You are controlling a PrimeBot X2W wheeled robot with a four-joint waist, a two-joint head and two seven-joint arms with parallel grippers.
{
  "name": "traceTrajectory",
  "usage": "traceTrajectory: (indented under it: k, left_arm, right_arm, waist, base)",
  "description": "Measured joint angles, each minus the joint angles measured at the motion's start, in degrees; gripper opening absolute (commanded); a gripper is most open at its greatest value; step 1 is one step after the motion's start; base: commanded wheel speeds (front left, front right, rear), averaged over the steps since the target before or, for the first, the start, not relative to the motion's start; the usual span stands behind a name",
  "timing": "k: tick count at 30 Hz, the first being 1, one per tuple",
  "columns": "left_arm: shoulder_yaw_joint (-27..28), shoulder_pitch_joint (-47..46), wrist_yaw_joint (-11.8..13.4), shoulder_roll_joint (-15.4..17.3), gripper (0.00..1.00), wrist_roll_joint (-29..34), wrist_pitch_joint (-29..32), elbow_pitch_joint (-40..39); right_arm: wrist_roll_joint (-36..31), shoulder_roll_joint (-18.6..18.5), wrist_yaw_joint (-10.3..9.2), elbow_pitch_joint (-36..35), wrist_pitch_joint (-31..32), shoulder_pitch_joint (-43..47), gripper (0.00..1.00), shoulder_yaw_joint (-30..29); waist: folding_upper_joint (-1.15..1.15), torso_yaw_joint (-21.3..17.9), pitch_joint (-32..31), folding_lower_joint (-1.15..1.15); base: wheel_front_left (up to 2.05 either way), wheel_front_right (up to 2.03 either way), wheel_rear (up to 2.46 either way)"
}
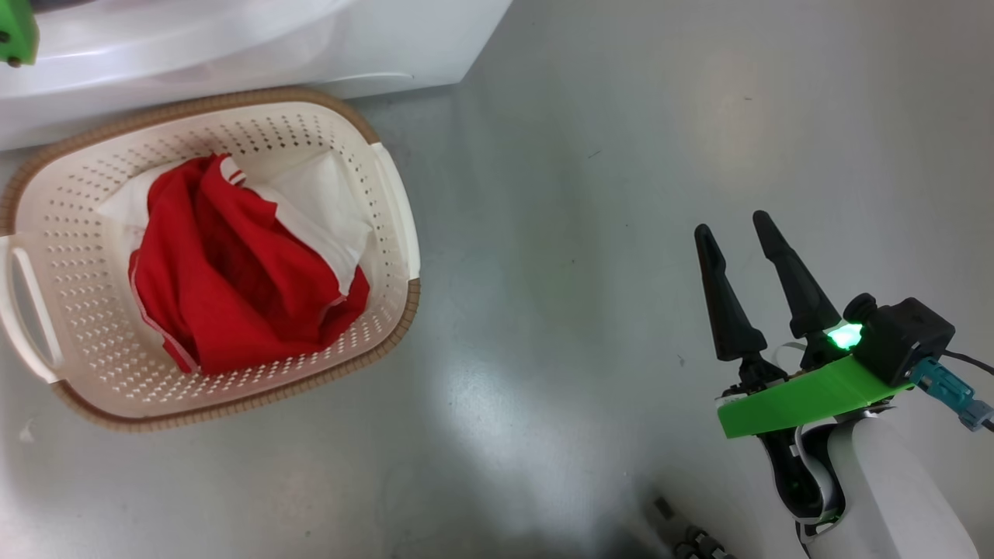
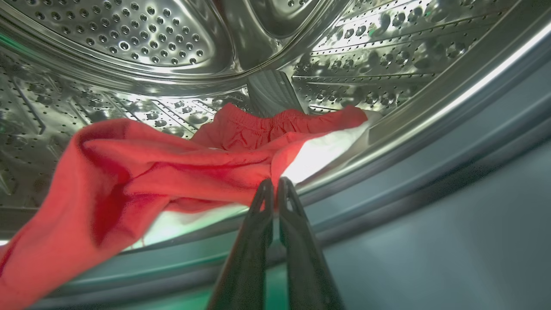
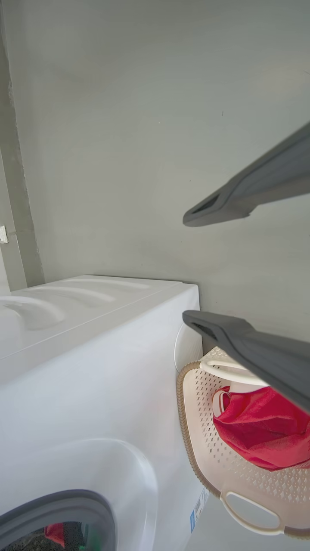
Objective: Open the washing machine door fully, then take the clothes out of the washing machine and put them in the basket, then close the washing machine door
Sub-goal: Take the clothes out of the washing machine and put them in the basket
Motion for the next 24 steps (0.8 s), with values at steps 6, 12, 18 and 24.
traceTrajectory:
  k: [6,12,18,24]
  left_arm:
    - [0.24,0.0,0.0,-0.89,0.0,-1.76,-3.22,0.2]
    - [3.3,1.22,0.18,-2.9,0.0,-4.85,-5.53,-1.87]
    - [8.0,7.15,1.96,-3.32,0.0,-5.88,-5.77,-12.79]
    - [13.38,15.67,2.31,-5.0,0.0,-4.95,-5.77,-22.17]
  right_arm:
    - [-0.01,-0.05,0.0,-0.11,0.0,0.0,1.0,-0.42]
    - [-0.09,-0.42,0.0,-0.19,0.0,0.0,1.0,-0.78]
    - [-0.11,-0.99,0.0,-0.22,0.0,0.01,1.0,-1.23]
    - [-0.26,-1.72,0.0,-0.14,0.0,0.12,1.0,-2.14]
  waist:
    - [0.0,0.95,-0.5,0.0]
    - [0.0,2.48,-1.67,0.0]
    - [0.0,4.23,-3.18,0.0]
    - [0.0,5.88,-5.29,0.0]
  base:
    - [0.0,0.0,0.0]
    - [0.0,0.0,0.0]
    - [0.0,0.0,0.0]
    - [0.0,0.0,0.0]
